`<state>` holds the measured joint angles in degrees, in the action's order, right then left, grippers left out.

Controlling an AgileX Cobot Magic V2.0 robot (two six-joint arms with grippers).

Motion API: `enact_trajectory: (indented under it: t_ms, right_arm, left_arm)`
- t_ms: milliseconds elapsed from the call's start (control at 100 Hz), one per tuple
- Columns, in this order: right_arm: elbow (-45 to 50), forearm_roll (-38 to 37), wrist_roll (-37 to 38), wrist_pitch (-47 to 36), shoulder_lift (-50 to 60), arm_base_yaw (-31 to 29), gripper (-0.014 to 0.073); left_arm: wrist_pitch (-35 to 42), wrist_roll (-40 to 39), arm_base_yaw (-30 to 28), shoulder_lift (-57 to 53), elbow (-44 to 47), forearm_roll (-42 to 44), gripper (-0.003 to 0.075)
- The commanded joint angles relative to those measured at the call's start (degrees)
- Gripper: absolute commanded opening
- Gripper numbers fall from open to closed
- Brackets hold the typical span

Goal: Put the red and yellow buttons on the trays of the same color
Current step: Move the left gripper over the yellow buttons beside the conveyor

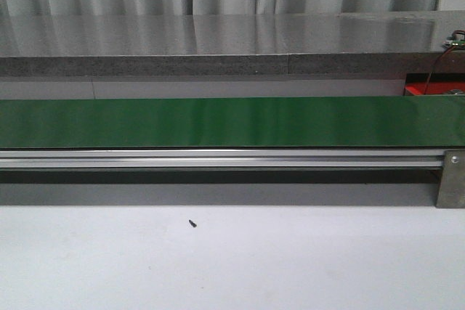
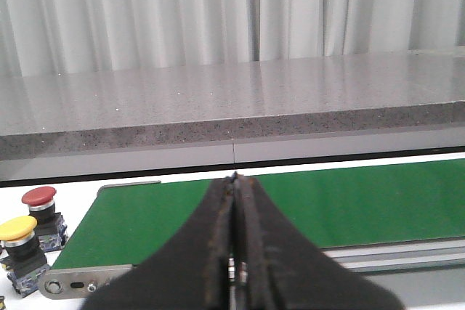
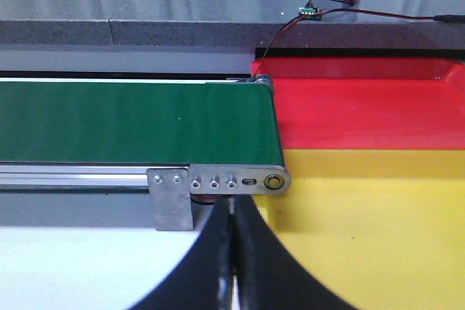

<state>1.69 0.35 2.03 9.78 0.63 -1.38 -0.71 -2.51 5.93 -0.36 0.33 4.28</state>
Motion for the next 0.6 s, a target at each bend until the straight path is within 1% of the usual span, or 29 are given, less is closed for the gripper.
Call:
enact_trajectory:
  t_ms: [0, 240, 390, 460, 590]
  right_arm:
    - [-1.1, 0.0, -0.2, -4.9, 1.0, 0.1, -0.0069]
    - [-1.1, 0.0, -0.2, -4.9, 1.0, 0.1, -0.0069]
    - [-1.1, 0.0, -0.2, -4.9, 1.0, 0.1, -0.0069]
    - [-1.1, 0.0, -0.2, -4.9, 1.0, 0.1, -0.0069]
    - [-1.1, 0.0, -0.2, -4.9, 1.0, 0.1, -0.0069]
  left_arm:
    - [4.6, -0.3, 0.2, -1.9, 2.4, -0.1, -0.0020]
    - [4.8, -0.3, 0.2, -1.9, 2.2, 0.1, -0.0020]
    - [3.7, -0.3, 0.2, -1.8, -0.4, -0.4, -0.0020]
    - [-0.7, -0.3, 0.2, -0.7, -3.8, -1.0, -0.0020]
    - [-12.5, -0.3, 0.2, 4.3, -12.2, -1.1, -0.0020]
